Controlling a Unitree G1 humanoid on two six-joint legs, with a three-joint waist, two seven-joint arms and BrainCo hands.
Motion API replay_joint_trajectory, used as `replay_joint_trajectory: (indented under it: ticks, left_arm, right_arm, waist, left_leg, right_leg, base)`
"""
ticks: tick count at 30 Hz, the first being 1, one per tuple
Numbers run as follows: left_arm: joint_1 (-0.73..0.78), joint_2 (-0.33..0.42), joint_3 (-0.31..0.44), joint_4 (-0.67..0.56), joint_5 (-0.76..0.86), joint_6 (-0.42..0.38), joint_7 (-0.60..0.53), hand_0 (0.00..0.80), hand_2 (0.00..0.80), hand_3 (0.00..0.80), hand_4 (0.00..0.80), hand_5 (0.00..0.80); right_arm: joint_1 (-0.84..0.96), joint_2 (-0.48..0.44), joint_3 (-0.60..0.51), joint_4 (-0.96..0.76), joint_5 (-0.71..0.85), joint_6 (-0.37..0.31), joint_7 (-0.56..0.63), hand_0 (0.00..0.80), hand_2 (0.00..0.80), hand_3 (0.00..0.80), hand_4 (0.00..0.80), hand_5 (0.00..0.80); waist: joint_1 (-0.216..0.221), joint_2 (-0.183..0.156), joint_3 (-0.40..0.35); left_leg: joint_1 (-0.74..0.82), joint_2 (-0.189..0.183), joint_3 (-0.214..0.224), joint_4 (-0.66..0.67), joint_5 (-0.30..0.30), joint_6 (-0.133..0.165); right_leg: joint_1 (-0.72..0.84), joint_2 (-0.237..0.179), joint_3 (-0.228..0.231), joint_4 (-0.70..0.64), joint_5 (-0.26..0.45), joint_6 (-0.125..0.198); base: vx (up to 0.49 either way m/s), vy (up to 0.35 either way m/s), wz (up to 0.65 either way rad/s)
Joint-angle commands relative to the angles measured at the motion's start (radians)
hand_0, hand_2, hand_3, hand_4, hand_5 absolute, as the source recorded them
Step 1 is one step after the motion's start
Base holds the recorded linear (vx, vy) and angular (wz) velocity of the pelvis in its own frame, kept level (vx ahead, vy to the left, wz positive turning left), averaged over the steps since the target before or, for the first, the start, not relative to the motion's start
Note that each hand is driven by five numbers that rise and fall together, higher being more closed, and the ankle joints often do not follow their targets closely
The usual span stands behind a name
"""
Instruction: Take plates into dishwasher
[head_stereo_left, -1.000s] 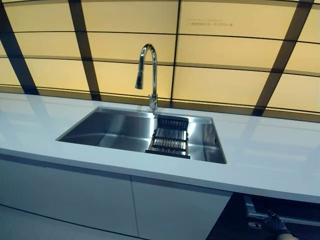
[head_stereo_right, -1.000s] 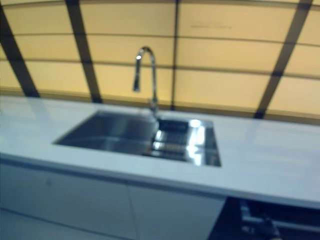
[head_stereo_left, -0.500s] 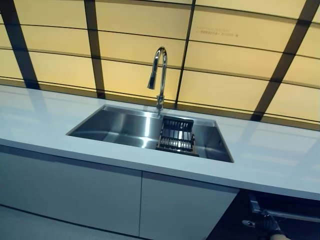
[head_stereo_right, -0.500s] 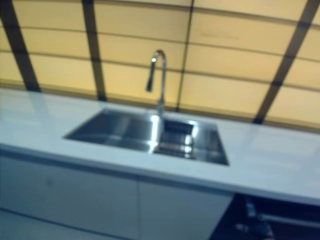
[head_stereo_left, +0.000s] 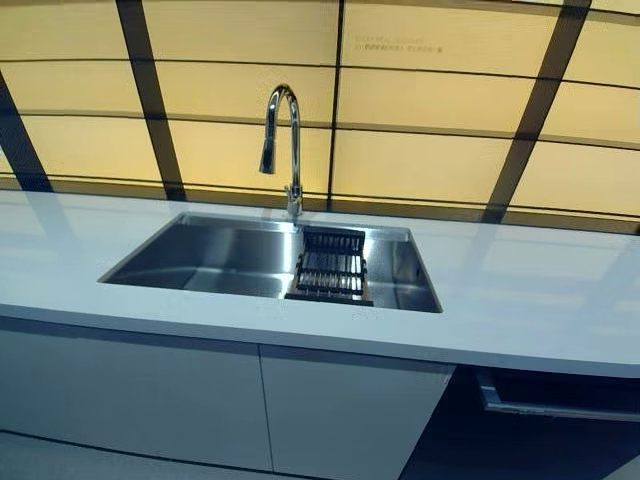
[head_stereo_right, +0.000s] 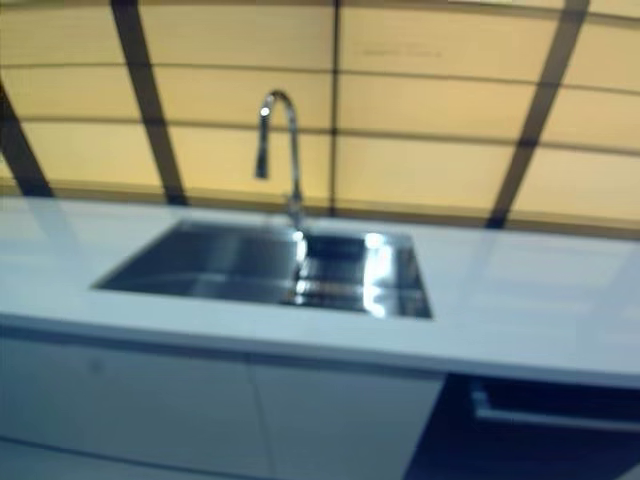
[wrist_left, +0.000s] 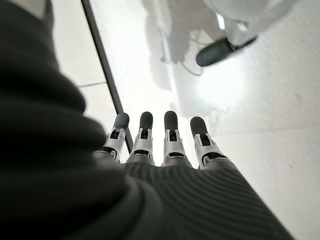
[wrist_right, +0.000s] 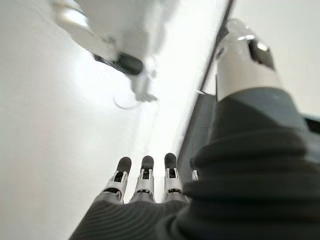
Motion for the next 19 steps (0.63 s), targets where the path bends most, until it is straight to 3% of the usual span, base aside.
replay_joint_trajectory:
  ticks: [1,19]
  left_arm:
    - [-0.038,0.015,0.004,0.031,-0.035,-0.029,0.029,0.000,0.000,0.000,0.000,0.000]
    - [-0.043,0.034,0.008,0.075,-0.028,-0.010,-0.047,0.000,0.000,0.000,0.000,0.000]
  right_arm:
    - [-0.038,-0.016,-0.009,0.005,0.027,-0.039,-0.031,0.000,0.000,0.000,0.000,0.000]
    - [-0.040,0.007,0.032,0.095,-0.013,-0.025,0.125,0.000,0.000,0.000,0.000,0.000]
  waist:
    - [-0.024,-0.022,0.011]
    - [-0.024,-0.019,-0.001]
  left_leg:
    - [-0.032,-0.067,0.030,0.003,-0.038,0.069]
    - [-0.030,-0.084,0.046,-0.002,-0.041,0.081]
  right_leg:
    - [0.028,0.034,0.035,0.006,-0.062,0.016]
    - [0.034,0.034,0.016,0.006,-0.067,0.020]
  base:
    - [-0.047,0.022,-0.02]
    - [-0.005,0.003,-0.01]
